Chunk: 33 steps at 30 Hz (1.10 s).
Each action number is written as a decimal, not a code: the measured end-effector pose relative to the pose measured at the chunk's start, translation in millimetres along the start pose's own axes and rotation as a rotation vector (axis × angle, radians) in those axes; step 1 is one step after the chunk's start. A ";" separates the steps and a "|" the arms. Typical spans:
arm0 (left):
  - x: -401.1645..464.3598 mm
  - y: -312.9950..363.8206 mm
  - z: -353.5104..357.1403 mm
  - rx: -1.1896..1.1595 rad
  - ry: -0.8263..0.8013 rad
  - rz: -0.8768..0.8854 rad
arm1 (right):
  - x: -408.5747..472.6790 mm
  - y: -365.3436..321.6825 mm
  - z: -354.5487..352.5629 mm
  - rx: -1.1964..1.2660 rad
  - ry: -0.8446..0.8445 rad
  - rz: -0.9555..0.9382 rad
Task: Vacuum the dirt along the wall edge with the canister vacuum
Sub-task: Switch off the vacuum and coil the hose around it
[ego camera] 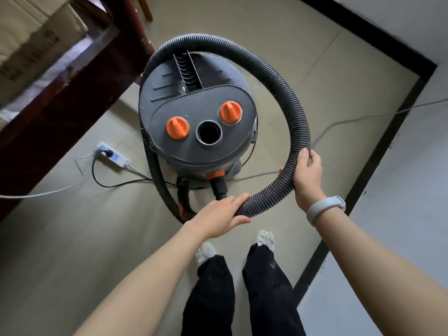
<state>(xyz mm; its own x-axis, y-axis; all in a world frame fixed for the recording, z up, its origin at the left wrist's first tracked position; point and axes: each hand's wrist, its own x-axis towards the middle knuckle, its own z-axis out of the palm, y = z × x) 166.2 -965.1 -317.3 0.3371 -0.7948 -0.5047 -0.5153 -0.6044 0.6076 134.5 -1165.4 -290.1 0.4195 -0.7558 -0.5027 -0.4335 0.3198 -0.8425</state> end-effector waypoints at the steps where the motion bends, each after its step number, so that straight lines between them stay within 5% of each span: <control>1: 3.1 -0.2 4.8 -0.050 -0.015 -0.012 | 0.2 0.3 -1.1 -0.012 0.006 -0.010; 12: 11.5 -18.1 3.2 -0.203 0.035 -0.159 | 2.0 13.5 10.2 -0.105 0.021 -0.011; 20: 17.6 -33.1 -93.0 -0.010 0.719 -0.056 | 45.0 32.6 25.8 -0.211 0.024 0.136; 24: 42.8 -45.0 -142.7 0.151 0.839 -0.136 | 75.3 24.2 33.8 -0.372 -0.038 0.254; 28: 82.4 -61.5 -186.2 0.109 0.833 -0.279 | 116.2 -27.7 76.1 -0.433 -0.142 0.081; 33: 136.3 -88.5 -233.1 -0.015 0.745 -0.466 | 155.3 -111.7 166.2 -0.631 -0.398 -0.599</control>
<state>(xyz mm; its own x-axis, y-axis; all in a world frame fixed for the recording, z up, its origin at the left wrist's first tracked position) 441.4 -1032.8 -296.9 0.9400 -0.2928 -0.1750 -0.1880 -0.8729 0.4503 380.6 -1223.5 -306.2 0.9010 -0.4074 -0.1491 -0.3605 -0.5117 -0.7799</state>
